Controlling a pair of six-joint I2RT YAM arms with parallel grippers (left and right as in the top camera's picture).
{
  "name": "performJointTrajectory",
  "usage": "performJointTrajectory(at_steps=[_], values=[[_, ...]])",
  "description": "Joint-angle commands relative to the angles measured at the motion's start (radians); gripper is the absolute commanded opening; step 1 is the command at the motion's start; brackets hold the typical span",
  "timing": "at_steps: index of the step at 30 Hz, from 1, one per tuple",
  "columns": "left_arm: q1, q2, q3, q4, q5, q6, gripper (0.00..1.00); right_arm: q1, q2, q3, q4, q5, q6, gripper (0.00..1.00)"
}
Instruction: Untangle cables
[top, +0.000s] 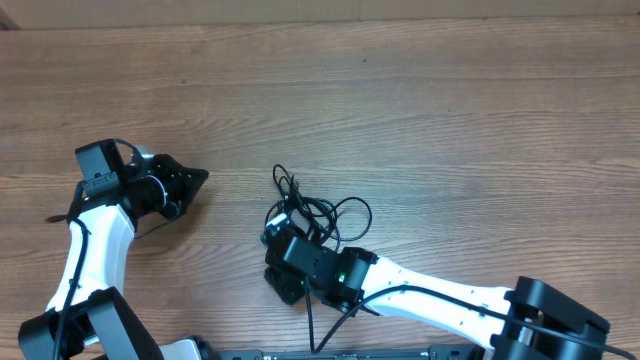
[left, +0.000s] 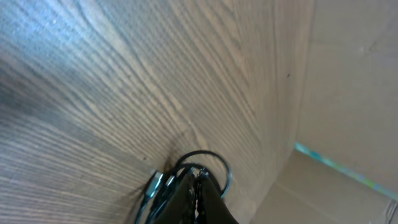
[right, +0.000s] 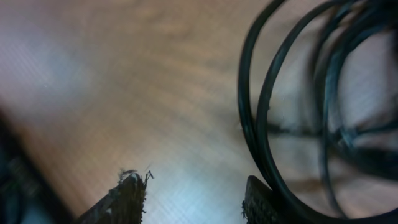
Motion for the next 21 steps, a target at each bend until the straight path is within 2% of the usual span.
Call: performJointTrajectory(at_steps=[1, 7, 13, 21], values=[[-0.001, -0.016, 0.014, -0.024, 0.022, 0.061, 0.04, -0.019, 0.059, 0.002, 0.065, 0.174, -0.095, 0.49], [-0.001, -0.016, 0.014, -0.081, 0.018, 0.117, 0.04, -0.056, 0.147, 0.002, 0.180, 0.200, -0.165, 0.46], [-0.001, -0.016, 0.014, -0.114, -0.006, 0.150, 0.04, -0.109, 0.149, 0.014, 0.194, 0.384, -0.164, 0.45], [-0.001, -0.016, 0.014, -0.179, -0.107, 0.154, 0.04, -0.132, 0.132, 0.069, 0.159, 0.578, -0.169, 0.55]])
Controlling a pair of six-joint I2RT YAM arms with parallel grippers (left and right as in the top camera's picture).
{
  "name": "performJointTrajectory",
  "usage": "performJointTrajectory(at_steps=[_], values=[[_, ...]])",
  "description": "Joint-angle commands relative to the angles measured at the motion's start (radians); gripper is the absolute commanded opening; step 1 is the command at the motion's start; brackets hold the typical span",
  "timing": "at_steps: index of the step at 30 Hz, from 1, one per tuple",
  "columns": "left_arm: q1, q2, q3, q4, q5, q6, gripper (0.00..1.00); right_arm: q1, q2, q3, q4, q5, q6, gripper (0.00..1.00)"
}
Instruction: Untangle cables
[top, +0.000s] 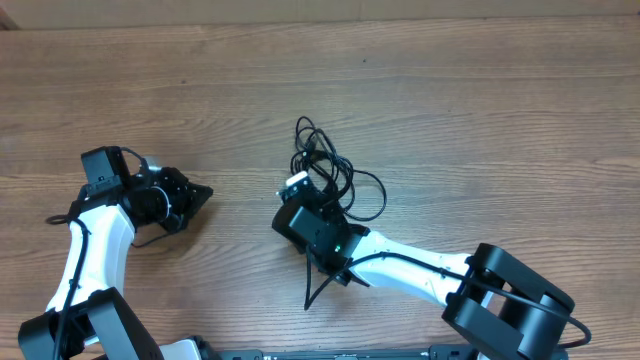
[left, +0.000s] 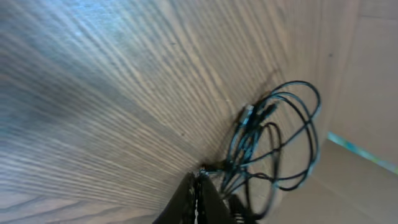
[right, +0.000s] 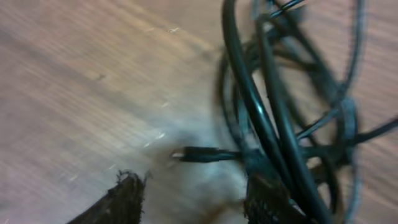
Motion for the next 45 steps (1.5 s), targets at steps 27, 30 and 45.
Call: performJointTrajectory(at_steps=[27, 30, 45], values=[[-0.010, -0.016, 0.014, -0.145, -0.052, 0.033, 0.04, -0.548, -0.013, 0.097, -0.003, -0.510, 0.108, 0.76], [-0.050, -0.016, 0.014, -0.137, 0.034, 0.087, 0.05, -0.568, 0.004, 0.097, -0.003, -0.527, 0.108, 0.76], [-0.462, -0.016, 0.014, 0.020, 0.041, -0.068, 0.30, -0.576, 0.085, 0.097, 0.041, -0.534, 0.109, 0.76]])
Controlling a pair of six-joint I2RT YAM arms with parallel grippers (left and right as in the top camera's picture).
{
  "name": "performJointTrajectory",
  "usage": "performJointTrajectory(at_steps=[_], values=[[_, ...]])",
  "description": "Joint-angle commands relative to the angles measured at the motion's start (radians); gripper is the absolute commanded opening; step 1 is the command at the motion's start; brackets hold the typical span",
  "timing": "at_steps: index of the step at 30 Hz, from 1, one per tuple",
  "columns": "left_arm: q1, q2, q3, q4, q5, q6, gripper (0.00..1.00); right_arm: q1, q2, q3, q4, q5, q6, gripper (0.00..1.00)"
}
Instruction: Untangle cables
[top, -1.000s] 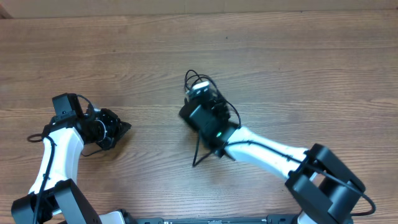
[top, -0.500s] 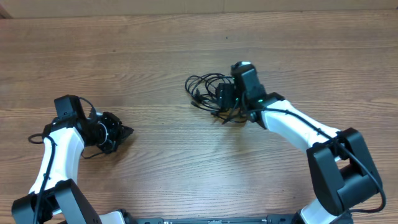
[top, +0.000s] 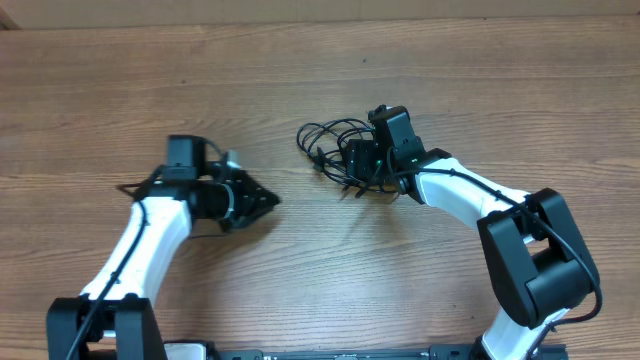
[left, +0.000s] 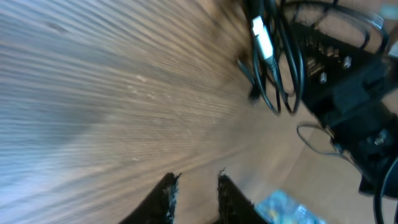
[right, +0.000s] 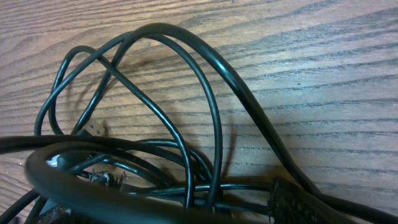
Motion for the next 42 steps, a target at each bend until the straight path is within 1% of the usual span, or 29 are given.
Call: performJointTrajectory(at_steps=[1, 3, 4, 5, 8, 10, 11, 13, 15, 16, 19, 22, 26, 28, 29, 30, 33, 42], values=[[-0.084, -0.016, 0.014, 0.023, -0.024, -0.156, 0.35, -0.010, 0.016, 0.024, 0.015, -0.005, 0.004, 0.76], [-0.117, -0.016, 0.014, 0.039, -0.050, -0.235, 0.44, -0.017, 0.027, 0.024, 0.021, -0.006, 0.005, 0.76], [-0.145, -0.016, 0.014, 0.069, -0.075, -0.319, 0.49, -0.024, 0.042, 0.024, 0.023, -0.006, 0.005, 0.76], [-0.162, -0.016, 0.014, 0.094, -0.088, -0.364, 0.52, -0.028, 0.049, 0.024, 0.022, -0.006, 0.005, 0.76], [-0.208, -0.016, 0.014, 0.187, -0.123, -0.466, 0.63, -0.031, 0.065, 0.024, 0.022, -0.022, 0.004, 0.75], [-0.246, -0.016, 0.014, 0.259, -0.168, -0.549, 0.66, -0.031, 0.066, 0.024, 0.025, -0.033, 0.005, 0.76], [-0.261, -0.016, 0.014, 0.277, -0.189, -0.584, 0.66, -0.031, 0.066, 0.024, 0.026, -0.033, 0.005, 0.76], [-0.294, -0.016, 0.014, 0.299, -0.245, -0.673, 0.67, -0.031, 0.066, 0.024, 0.027, -0.032, 0.005, 0.75], [-0.325, -0.016, 0.014, 0.302, -0.305, -0.735, 0.71, -0.031, 0.066, 0.024, 0.026, -0.032, 0.005, 0.75], [-0.340, -0.016, 0.014, 0.302, -0.336, -0.761, 0.70, -0.031, 0.066, 0.024, 0.026, -0.032, 0.005, 0.75], [-0.378, -0.012, 0.014, 0.303, -0.399, -0.810, 0.62, -0.031, 0.066, 0.024, 0.027, -0.032, 0.005, 0.75], [-0.409, -0.002, 0.014, 0.305, -0.472, -0.859, 0.59, -0.031, 0.066, 0.024, 0.026, -0.032, 0.005, 0.75], [-0.425, 0.018, 0.014, 0.333, -0.542, -0.869, 0.58, -0.031, 0.066, 0.024, 0.025, -0.033, 0.005, 0.75], [-0.425, 0.032, 0.014, 0.359, -0.559, -0.869, 0.61, -0.031, 0.066, 0.024, 0.025, -0.033, 0.005, 0.75], [-0.425, 0.038, 0.014, 0.372, -0.563, -0.869, 0.62, -0.031, 0.066, 0.024, 0.025, -0.033, 0.005, 0.75], [-0.425, 0.056, 0.014, 0.407, -0.564, -0.869, 0.61, -0.031, 0.066, 0.024, 0.025, -0.032, 0.005, 0.75], [-0.425, 0.087, 0.014, 0.444, -0.555, -0.869, 0.55, -0.031, 0.066, 0.024, 0.025, -0.032, 0.005, 0.75], [-0.428, 0.186, 0.014, 0.569, -0.536, -0.869, 0.55, -0.031, 0.066, 0.024, 0.021, -0.032, 0.005, 0.75]])
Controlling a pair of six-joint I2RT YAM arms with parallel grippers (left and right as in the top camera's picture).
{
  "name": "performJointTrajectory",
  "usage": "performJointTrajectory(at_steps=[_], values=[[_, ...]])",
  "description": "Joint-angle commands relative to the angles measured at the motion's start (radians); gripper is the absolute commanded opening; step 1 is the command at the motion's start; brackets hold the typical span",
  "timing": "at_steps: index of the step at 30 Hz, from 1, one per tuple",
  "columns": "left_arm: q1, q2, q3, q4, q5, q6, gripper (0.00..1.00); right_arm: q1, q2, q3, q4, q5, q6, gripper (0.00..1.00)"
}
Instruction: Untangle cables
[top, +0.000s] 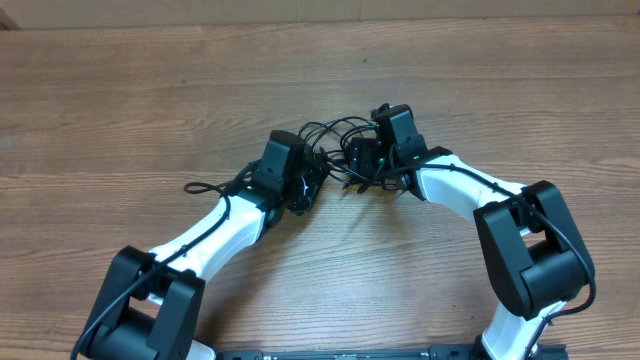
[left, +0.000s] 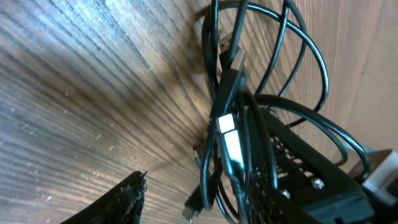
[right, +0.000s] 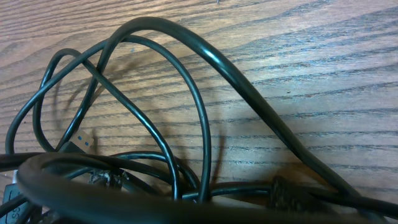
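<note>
A tangle of black cables lies on the wood table between my two grippers. My left gripper reaches into it from the left. In the left wrist view this gripper is open, with a white-tipped USB plug, a small plug and several strands between its fingers. My right gripper meets the tangle from the right. Seen from the right wrist, that gripper is open with thin strands between its fingertips and a thick cable arching over them.
A thin black wire loop sticks out beside my left arm. My right arm curves in from the front right. A paler strip borders the table's far edge.
My left gripper has moved right from the bare table to the left side of the tangle and stands wider open, now around strands and plugs. The right gripper and the tangle have barely shifted.
First the tangle lay near the front centre with my open right gripper at it and my left gripper shut at the far left. It then lay slightly farther back, then at mid-table with the right gripper on its right. My left gripper opened, and now both grippers flank the tangle.
</note>
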Motion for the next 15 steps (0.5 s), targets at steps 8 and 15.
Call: performJointTrajectory(at_steps=[8, 15], values=[[-0.007, 0.089, 0.011, 0.121, -0.003, -0.016, 0.50, -0.005, 0.025, 0.015, -0.009, -0.010, 0.005, 0.75], [-0.032, 0.167, 0.011, 0.201, 0.014, -0.066, 0.08, -0.005, 0.025, 0.015, -0.022, -0.010, 0.005, 0.75]])
